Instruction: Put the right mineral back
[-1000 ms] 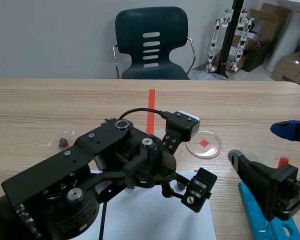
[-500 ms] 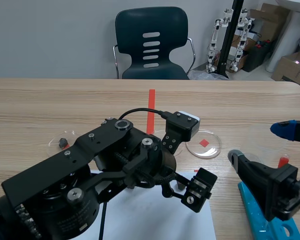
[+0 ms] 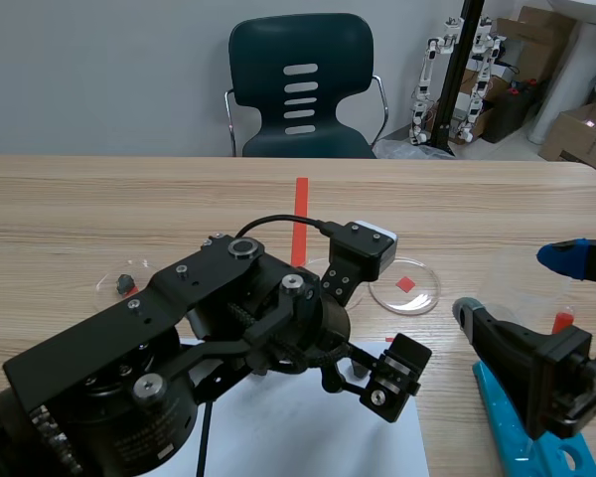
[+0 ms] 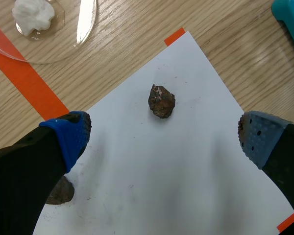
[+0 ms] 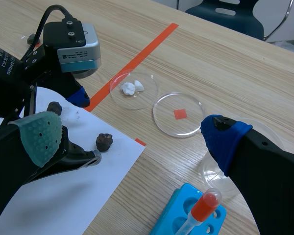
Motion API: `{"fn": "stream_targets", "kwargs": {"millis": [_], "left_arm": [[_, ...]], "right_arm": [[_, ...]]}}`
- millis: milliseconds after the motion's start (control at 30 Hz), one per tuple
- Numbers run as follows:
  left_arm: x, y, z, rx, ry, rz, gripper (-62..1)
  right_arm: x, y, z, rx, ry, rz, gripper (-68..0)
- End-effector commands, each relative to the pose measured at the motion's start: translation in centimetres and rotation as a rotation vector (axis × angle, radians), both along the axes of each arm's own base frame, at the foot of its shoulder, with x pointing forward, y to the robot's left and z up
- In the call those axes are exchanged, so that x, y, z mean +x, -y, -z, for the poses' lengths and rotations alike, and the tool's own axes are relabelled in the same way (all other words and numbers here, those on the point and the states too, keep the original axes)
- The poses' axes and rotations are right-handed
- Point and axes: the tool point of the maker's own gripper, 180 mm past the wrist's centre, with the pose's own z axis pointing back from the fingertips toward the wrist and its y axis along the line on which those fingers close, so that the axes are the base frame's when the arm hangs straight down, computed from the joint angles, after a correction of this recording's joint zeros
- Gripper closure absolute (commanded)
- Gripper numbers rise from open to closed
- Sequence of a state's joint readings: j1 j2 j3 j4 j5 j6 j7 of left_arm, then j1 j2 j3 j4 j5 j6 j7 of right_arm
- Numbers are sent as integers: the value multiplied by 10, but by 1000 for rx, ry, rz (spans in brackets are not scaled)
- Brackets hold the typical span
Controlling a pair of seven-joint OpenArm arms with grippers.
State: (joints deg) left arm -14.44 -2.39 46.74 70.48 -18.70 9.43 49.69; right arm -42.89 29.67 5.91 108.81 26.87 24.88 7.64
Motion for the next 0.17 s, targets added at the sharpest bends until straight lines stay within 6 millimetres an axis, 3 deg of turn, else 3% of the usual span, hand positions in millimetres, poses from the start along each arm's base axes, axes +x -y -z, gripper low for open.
{"fn": "stream_targets", "kwargs": {"millis": [0,133], "left_arm": [[4,3,-6,-15,11,-5,-623],[4,3,-6,-15,11,-5,-623]], "right_arm": [[3,-2,-11,16,34,-5,-591],[3,-2,-11,16,34,-5,-591]]}}
